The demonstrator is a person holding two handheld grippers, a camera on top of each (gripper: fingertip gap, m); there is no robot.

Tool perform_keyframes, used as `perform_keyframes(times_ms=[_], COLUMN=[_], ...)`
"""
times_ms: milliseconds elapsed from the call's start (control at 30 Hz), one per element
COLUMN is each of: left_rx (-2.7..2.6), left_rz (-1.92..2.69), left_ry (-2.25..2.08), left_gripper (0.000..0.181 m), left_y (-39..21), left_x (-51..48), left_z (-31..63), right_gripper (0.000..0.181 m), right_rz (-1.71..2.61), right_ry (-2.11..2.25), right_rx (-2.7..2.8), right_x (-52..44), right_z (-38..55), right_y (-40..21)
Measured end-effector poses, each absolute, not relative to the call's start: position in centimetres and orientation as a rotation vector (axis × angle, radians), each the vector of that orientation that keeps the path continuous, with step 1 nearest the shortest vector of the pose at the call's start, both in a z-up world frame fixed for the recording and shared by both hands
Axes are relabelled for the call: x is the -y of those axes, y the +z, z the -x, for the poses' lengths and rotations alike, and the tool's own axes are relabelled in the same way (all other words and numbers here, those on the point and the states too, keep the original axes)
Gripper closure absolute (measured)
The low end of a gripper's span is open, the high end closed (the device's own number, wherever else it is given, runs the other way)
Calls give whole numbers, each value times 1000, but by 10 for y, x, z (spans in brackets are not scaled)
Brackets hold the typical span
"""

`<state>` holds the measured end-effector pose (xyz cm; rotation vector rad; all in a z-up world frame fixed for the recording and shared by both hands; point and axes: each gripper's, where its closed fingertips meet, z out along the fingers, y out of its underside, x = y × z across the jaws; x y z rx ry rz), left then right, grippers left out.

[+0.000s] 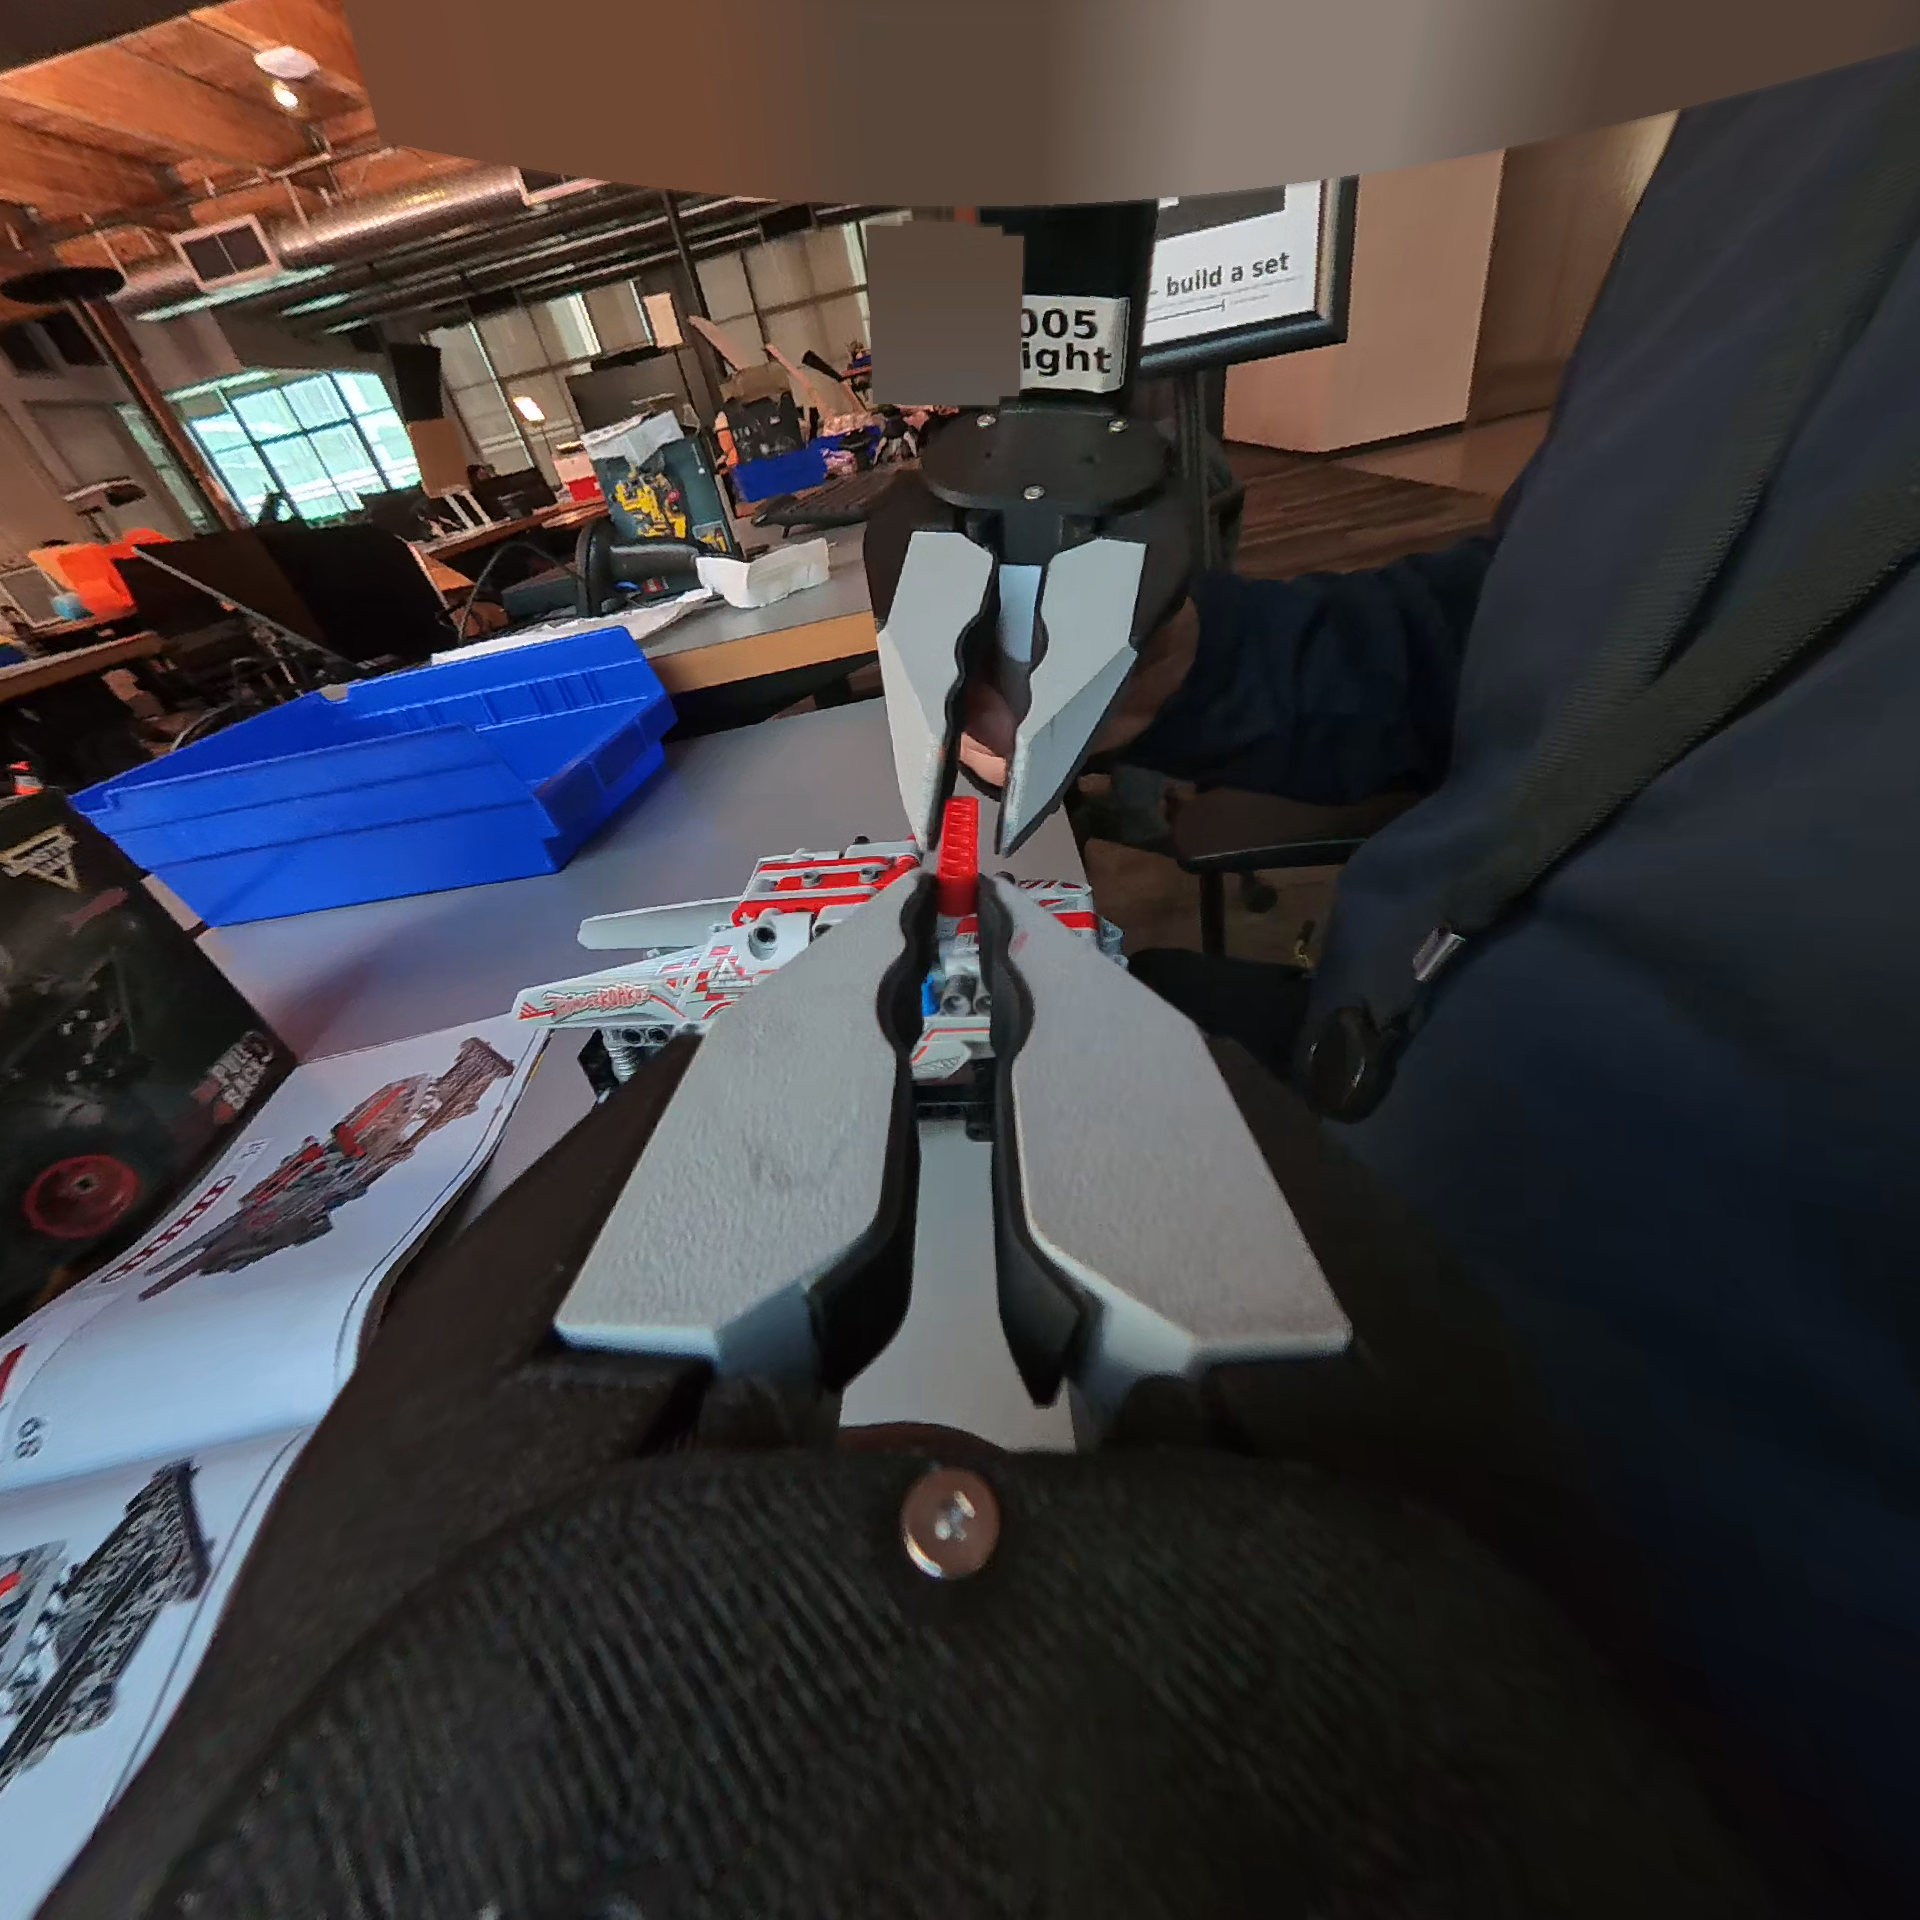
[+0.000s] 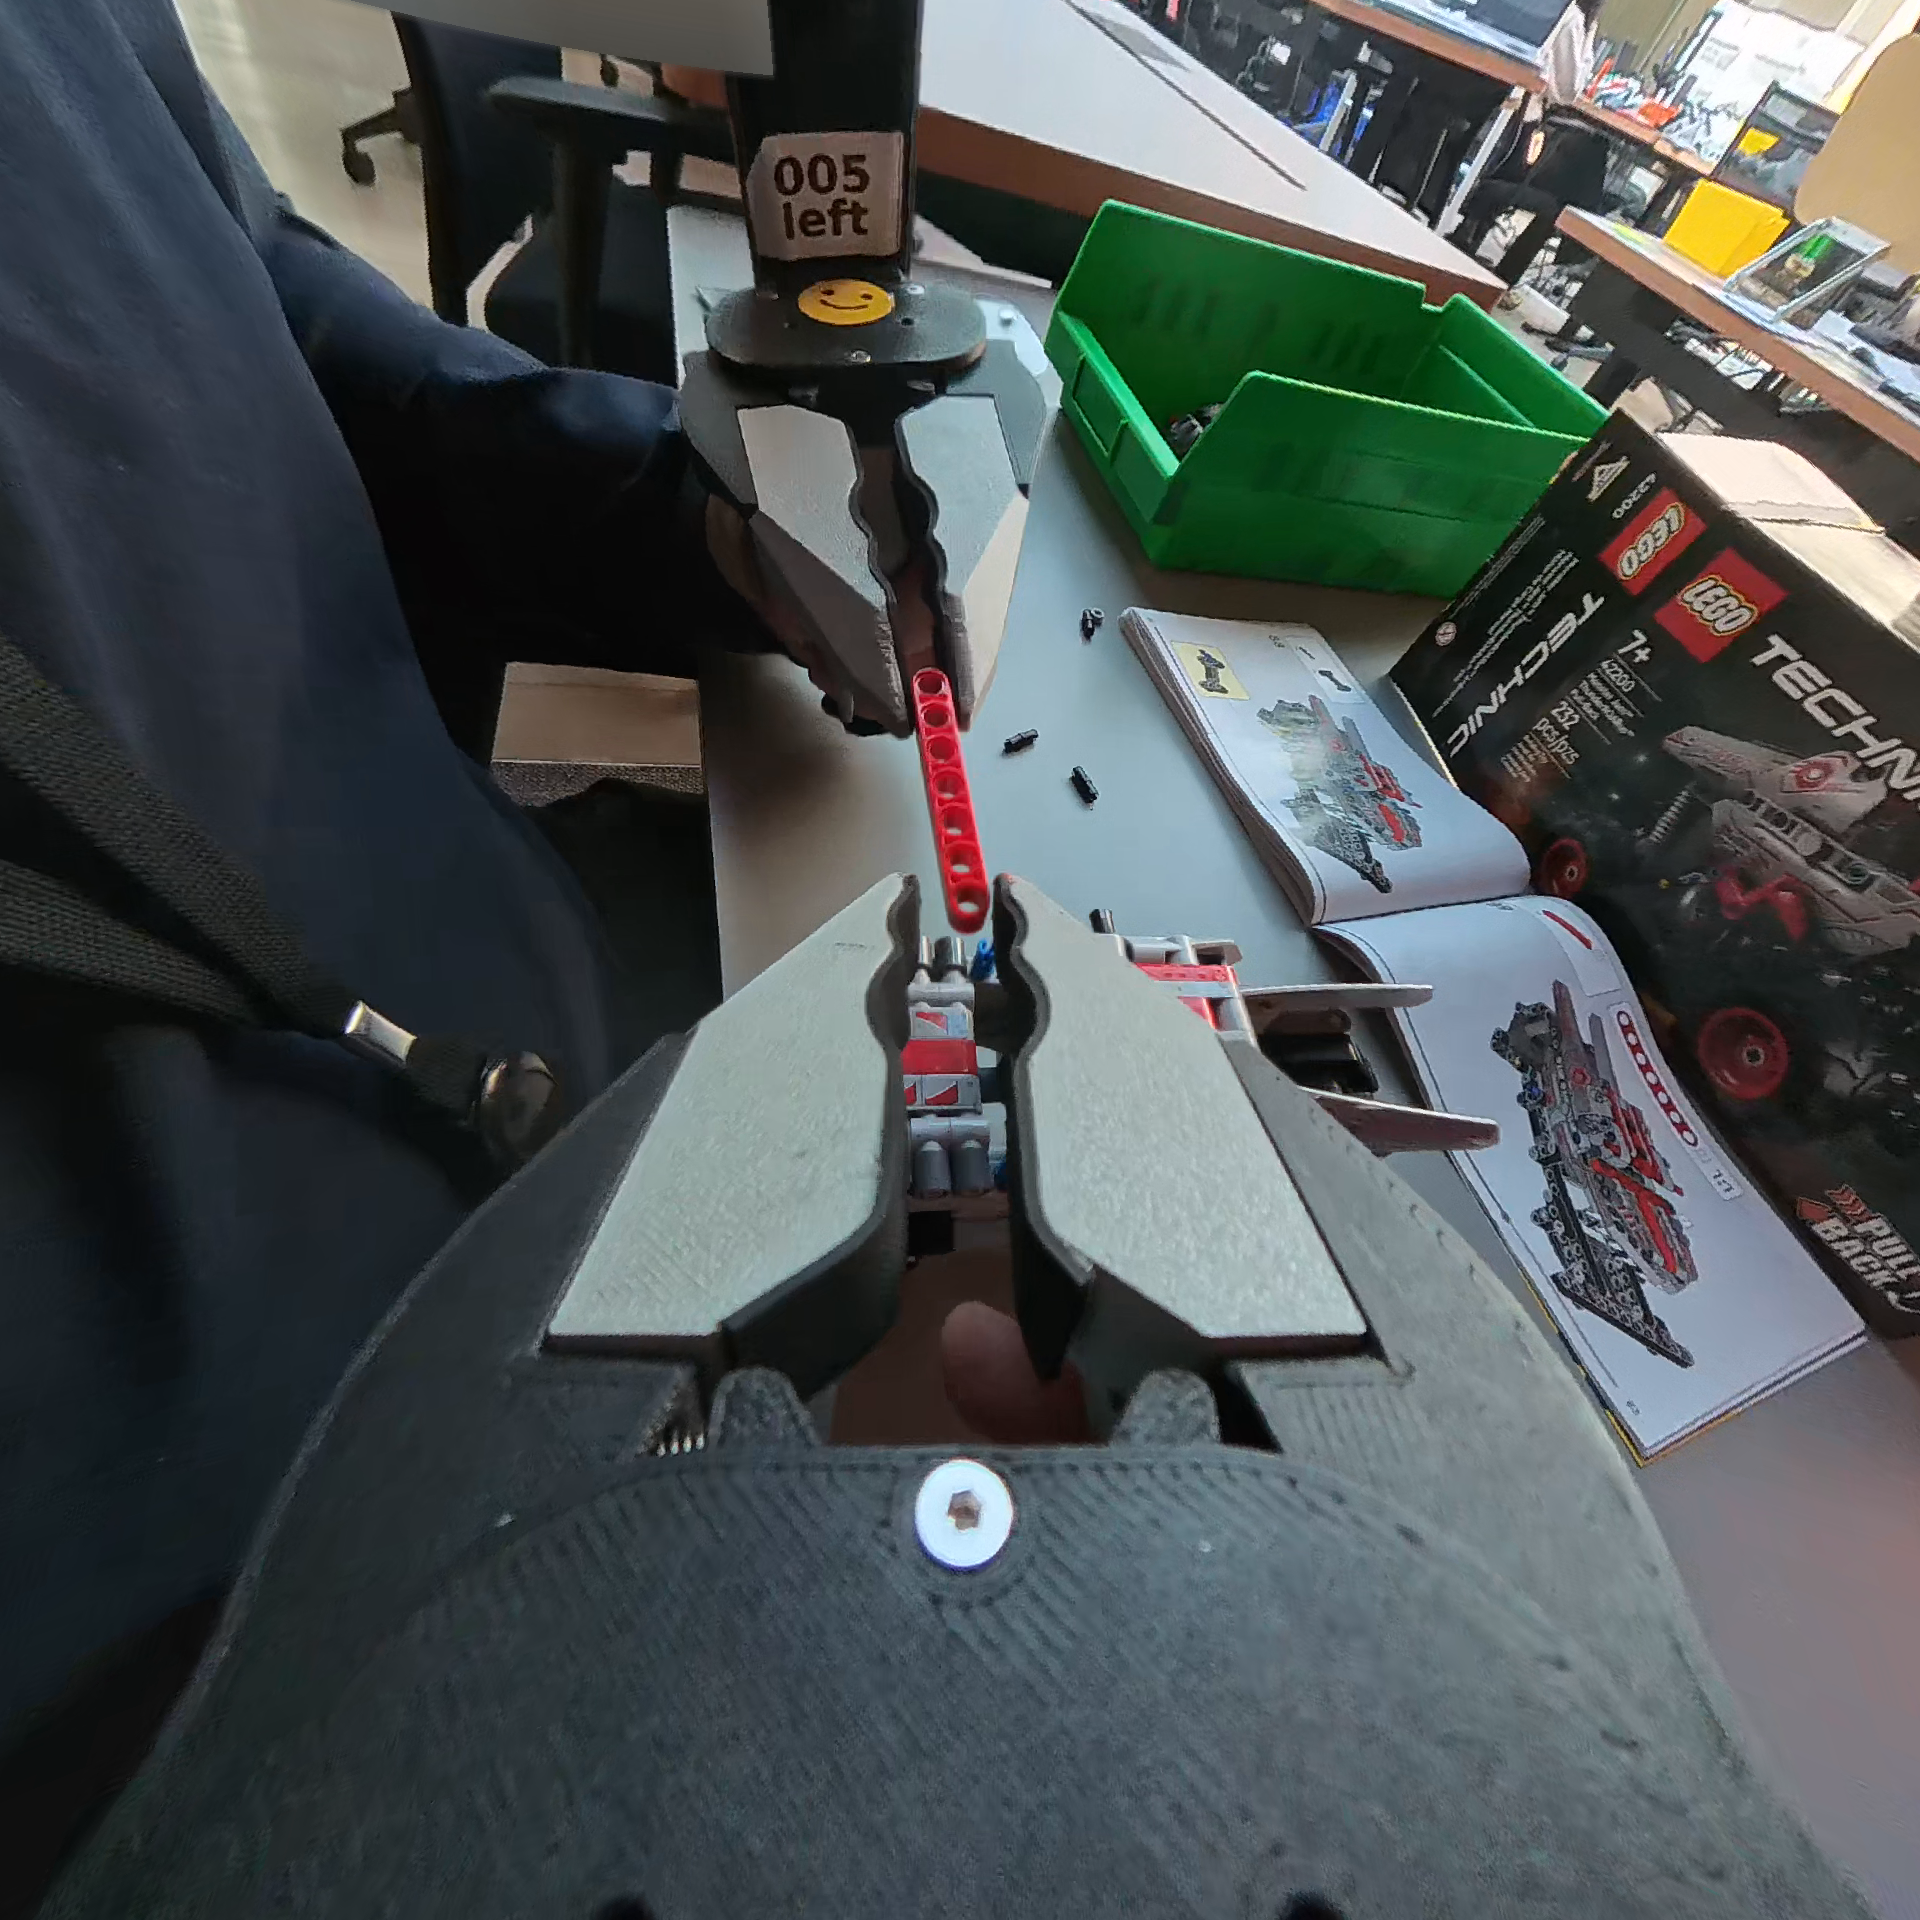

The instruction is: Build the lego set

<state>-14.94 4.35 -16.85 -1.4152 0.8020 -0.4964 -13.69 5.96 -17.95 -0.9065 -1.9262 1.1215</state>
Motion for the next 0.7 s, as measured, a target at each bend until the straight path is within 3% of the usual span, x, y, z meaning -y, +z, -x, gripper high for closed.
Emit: perform_keyframes(times_ms=[700], left_rx=[-777], left_rz=[1649], left_ry=[-540], left_gripper=[173], left_y=[-200], left_x=[-68], left_z=[139], right_gripper=[177], right_rz=[1057], right_ry=[1016], right_rx=[1989], right_x=[-86], right_z=[119], right_y=[-205])
